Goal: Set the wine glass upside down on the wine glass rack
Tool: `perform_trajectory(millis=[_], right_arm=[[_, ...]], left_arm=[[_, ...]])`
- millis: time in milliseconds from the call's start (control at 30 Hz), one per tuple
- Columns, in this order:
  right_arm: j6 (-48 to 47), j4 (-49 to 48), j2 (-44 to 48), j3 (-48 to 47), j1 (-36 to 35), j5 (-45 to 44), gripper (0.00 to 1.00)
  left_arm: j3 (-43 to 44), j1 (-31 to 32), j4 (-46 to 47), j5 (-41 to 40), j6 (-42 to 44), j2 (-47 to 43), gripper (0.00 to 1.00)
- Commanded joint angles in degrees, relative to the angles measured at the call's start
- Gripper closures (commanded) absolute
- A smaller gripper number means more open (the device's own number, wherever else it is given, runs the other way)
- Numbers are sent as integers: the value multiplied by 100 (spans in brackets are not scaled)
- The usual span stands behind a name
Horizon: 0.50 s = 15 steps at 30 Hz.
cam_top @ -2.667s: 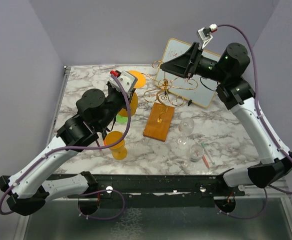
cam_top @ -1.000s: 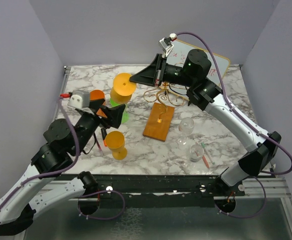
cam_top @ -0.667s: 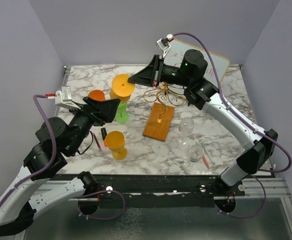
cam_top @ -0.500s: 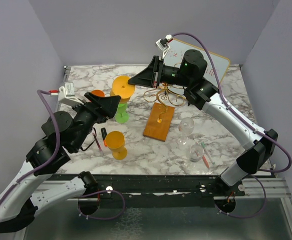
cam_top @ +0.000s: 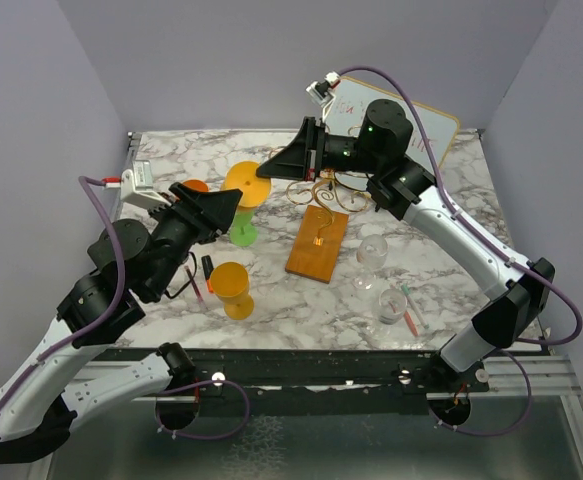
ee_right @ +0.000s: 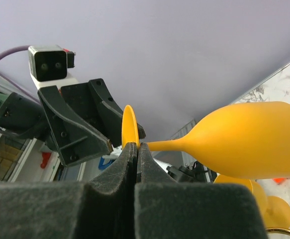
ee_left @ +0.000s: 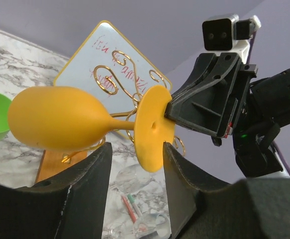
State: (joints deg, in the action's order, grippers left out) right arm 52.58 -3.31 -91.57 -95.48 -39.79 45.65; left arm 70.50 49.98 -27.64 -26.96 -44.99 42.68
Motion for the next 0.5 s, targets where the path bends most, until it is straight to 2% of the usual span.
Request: perform_trajectory(millis=[0, 200, 400, 467], right_arm=[[-145, 51, 113, 99, -29, 437, 99], [-225, 68, 183, 217, -29, 550, 99], [-292, 135, 131, 140, -31, 528, 99], [-280, 54, 131, 135, -29, 547, 99]], left_arm=[[-32, 3, 577, 332, 311, -49, 56], [90, 3, 615, 580, 475, 189, 69], [219, 3, 547, 642, 703, 326, 99], [271, 3, 524, 608, 839, 371, 100]])
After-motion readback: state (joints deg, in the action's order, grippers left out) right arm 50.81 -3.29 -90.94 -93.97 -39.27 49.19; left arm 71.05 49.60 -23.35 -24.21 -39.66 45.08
